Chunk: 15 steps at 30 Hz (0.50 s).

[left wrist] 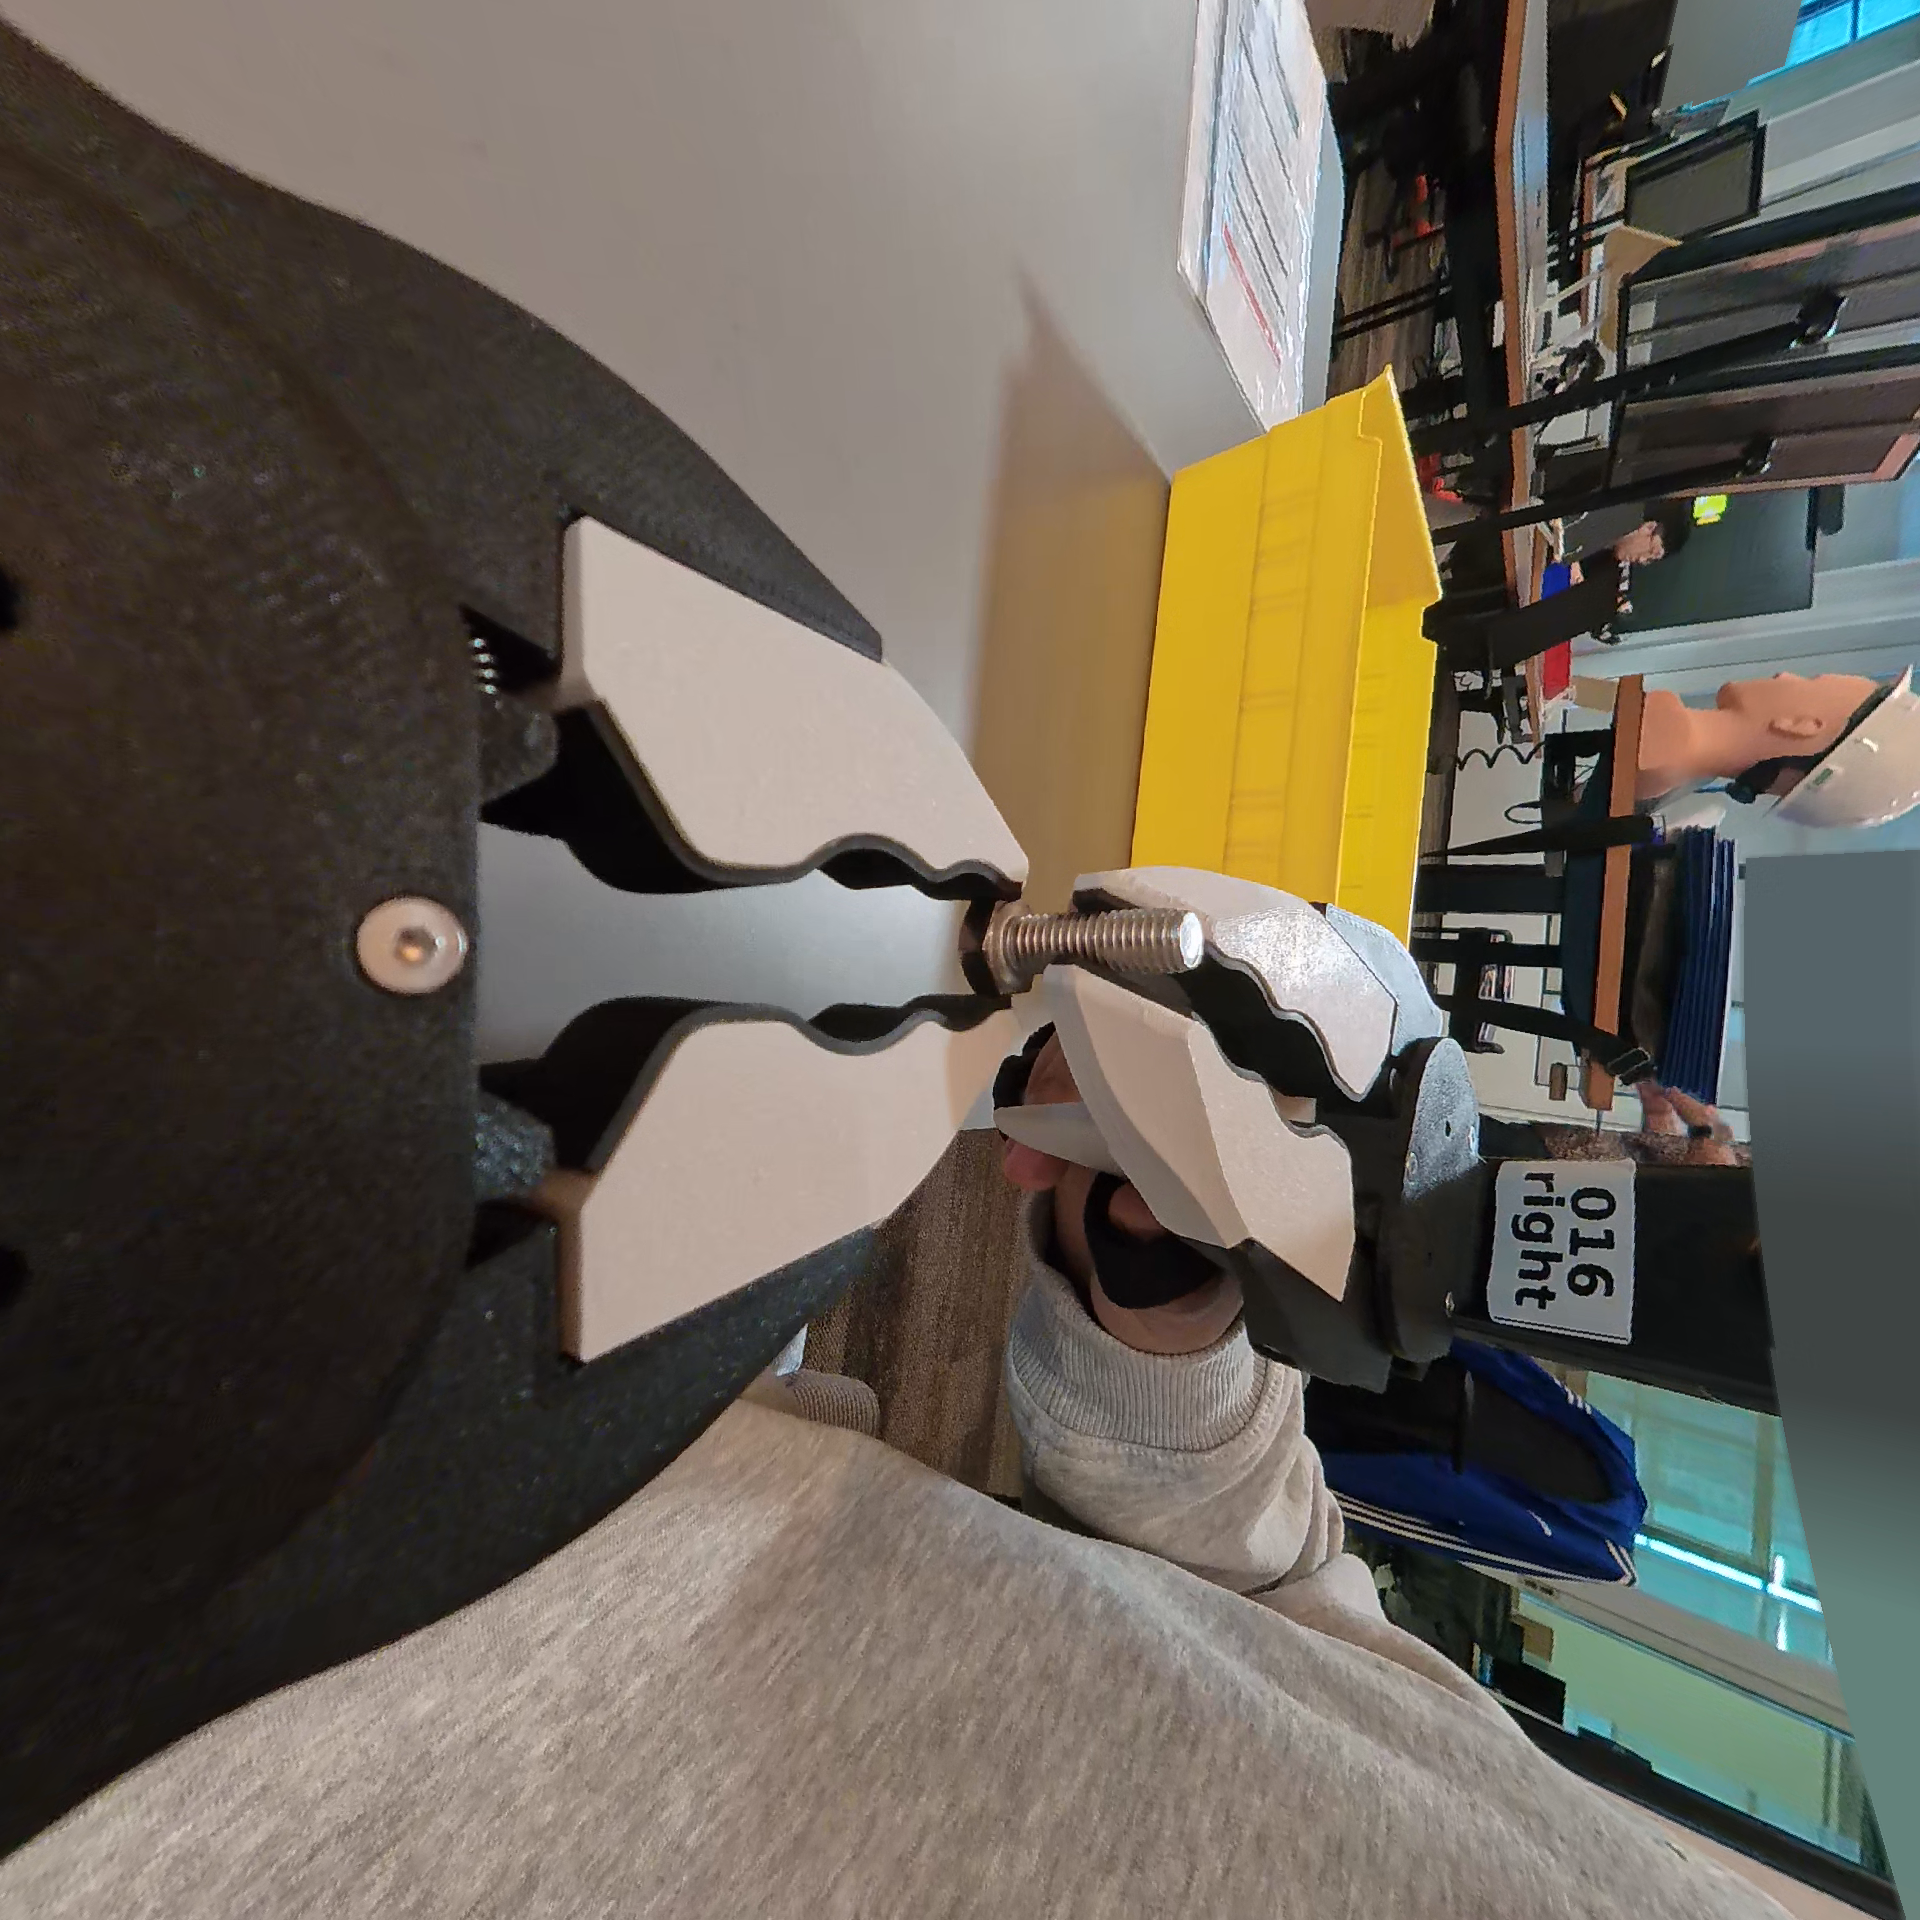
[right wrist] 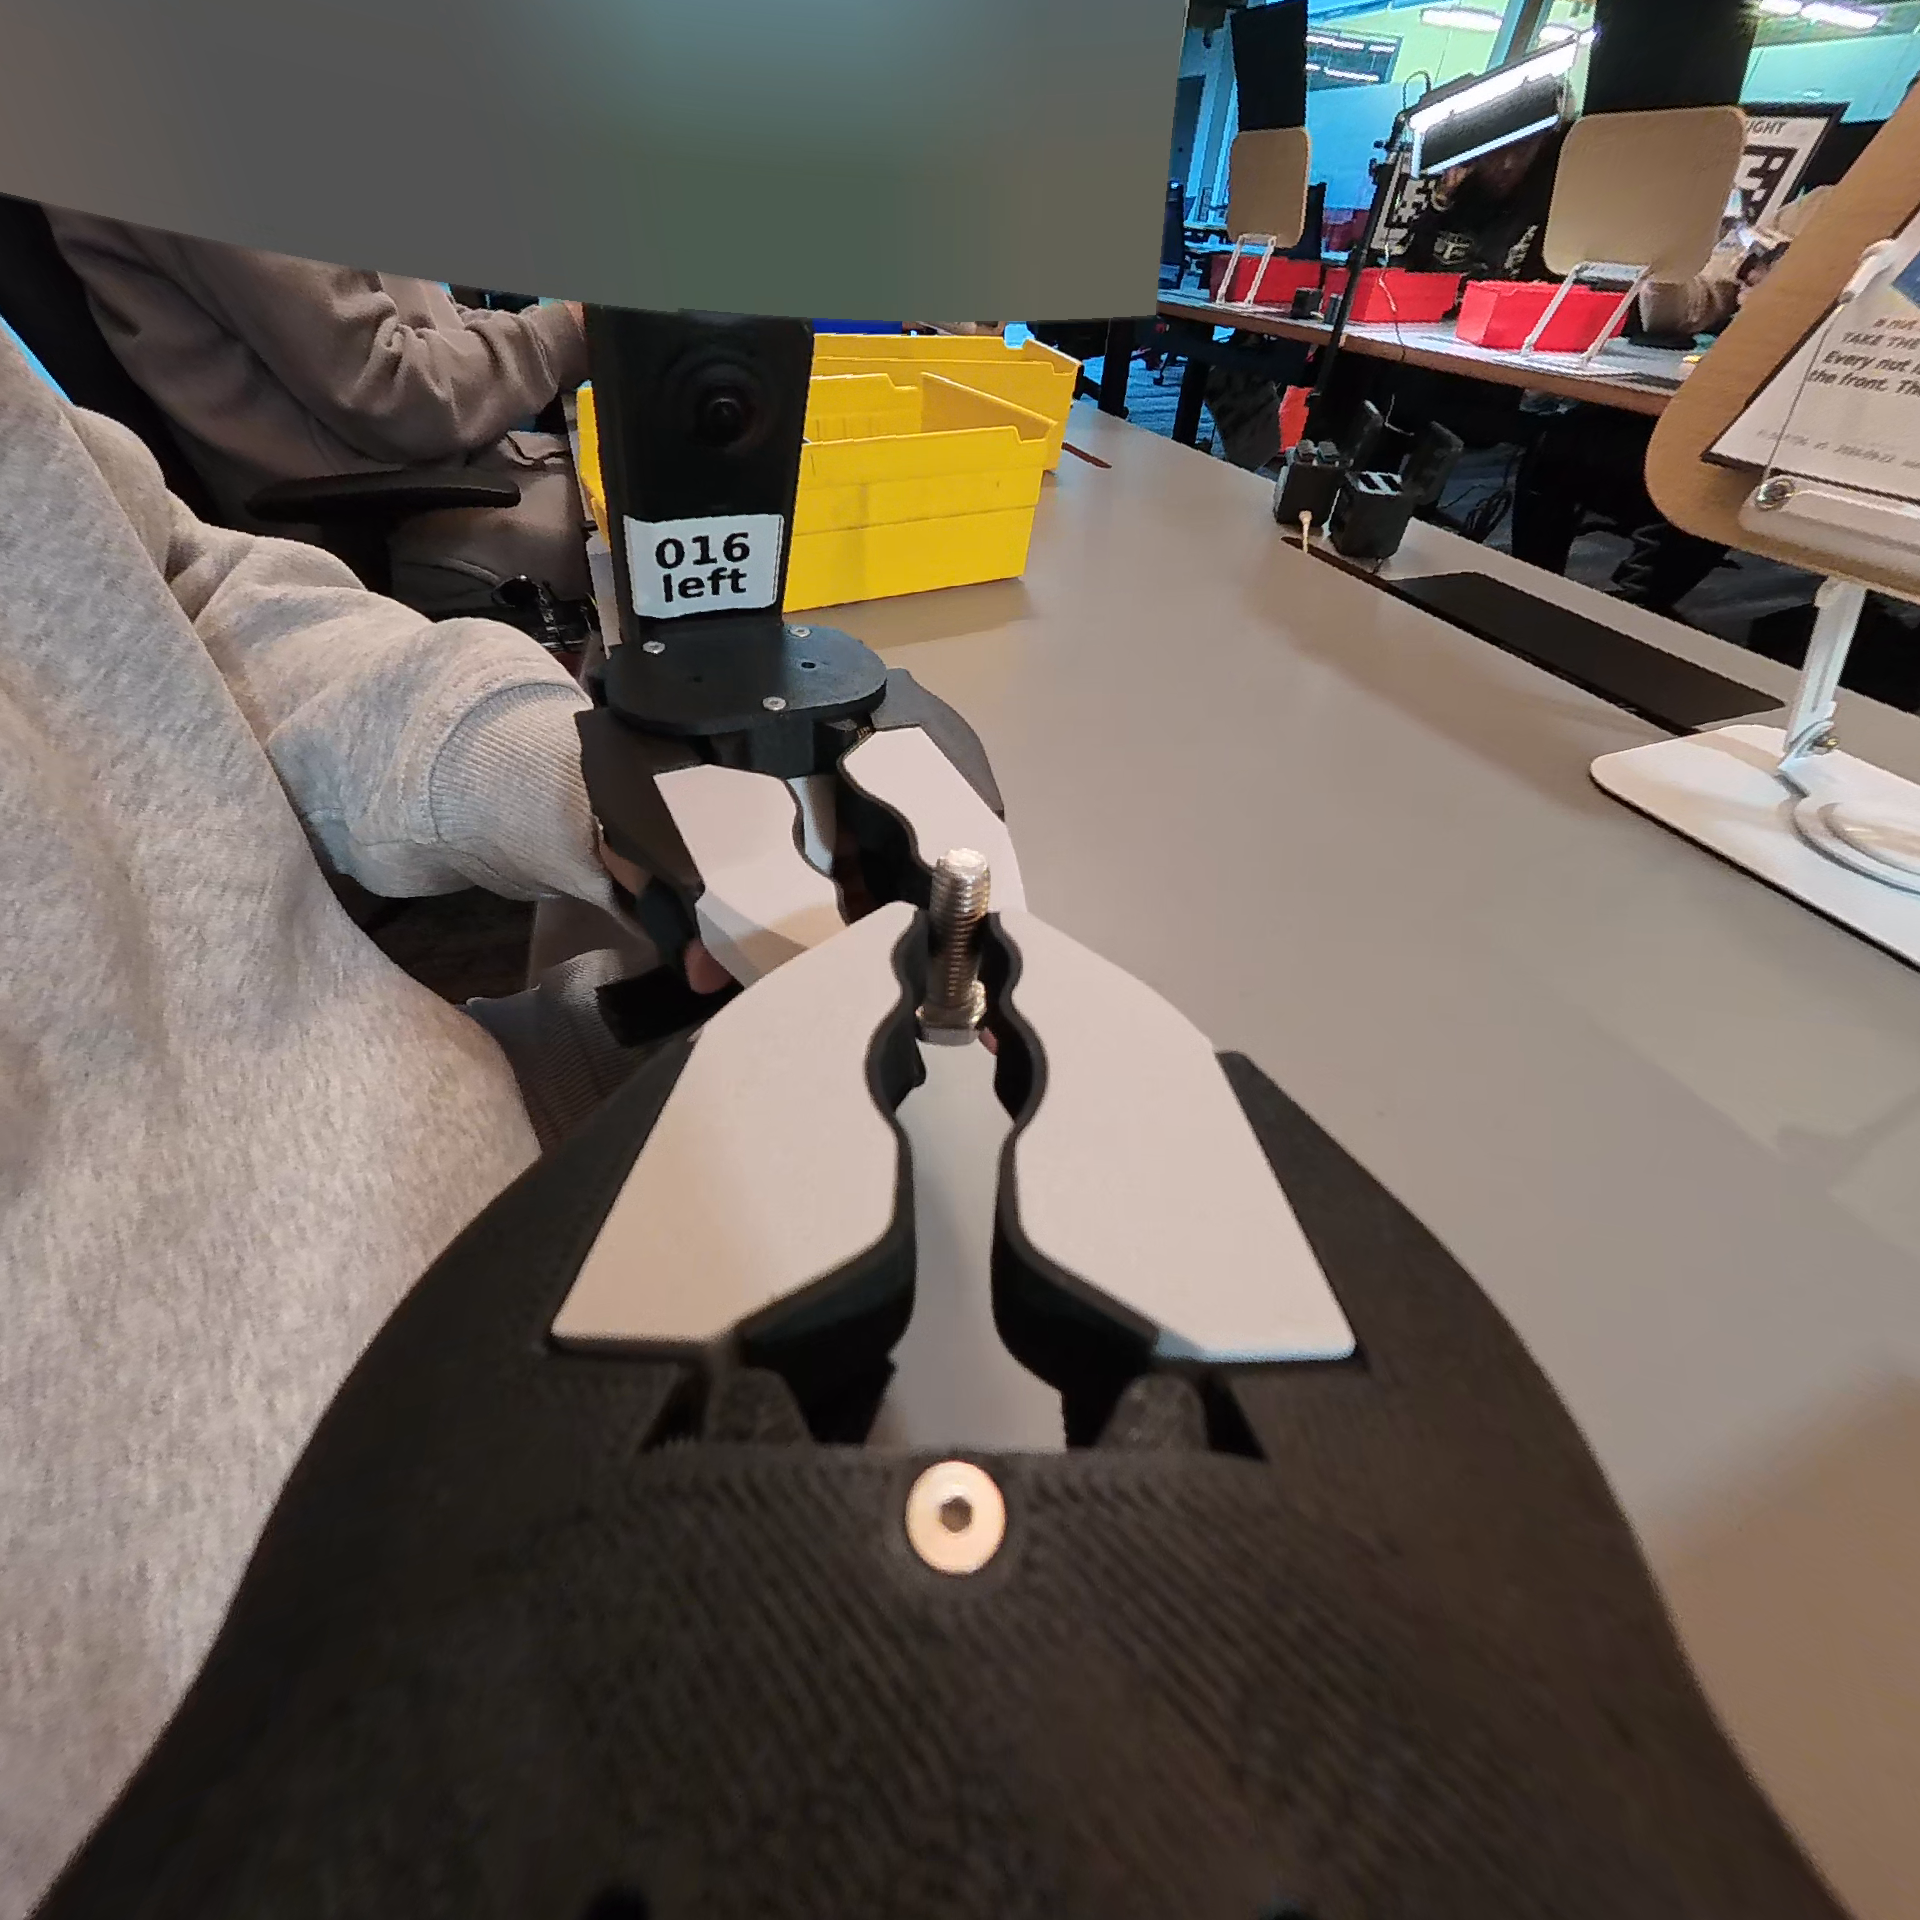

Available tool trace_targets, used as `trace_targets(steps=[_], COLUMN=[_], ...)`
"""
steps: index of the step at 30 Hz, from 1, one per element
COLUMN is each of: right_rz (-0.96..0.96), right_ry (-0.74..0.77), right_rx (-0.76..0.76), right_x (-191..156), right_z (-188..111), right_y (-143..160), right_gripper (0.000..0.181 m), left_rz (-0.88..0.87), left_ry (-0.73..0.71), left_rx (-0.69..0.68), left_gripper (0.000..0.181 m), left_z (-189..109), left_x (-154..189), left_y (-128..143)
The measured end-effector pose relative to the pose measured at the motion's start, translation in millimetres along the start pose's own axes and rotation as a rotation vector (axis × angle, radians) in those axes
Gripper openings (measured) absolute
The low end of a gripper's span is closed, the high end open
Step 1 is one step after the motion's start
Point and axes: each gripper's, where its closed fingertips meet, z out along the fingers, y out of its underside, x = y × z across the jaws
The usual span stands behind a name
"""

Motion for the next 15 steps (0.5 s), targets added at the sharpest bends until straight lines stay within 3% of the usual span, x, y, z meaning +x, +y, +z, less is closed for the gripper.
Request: trace_targets(steps=[15], right_rz=[0.084], right_ry=[-0.016], right_rx=[0.037], right_x=[6.1], right_z=[-0.4], right_y=[-0.6], right_gripper=[0.016], left_rz=[-0.013], left_ry=[-0.02], left_rx=[0.012], left_gripper=[0.017], left_z=[-1.1], left_x=[-5.1], left_y=[-1.7])
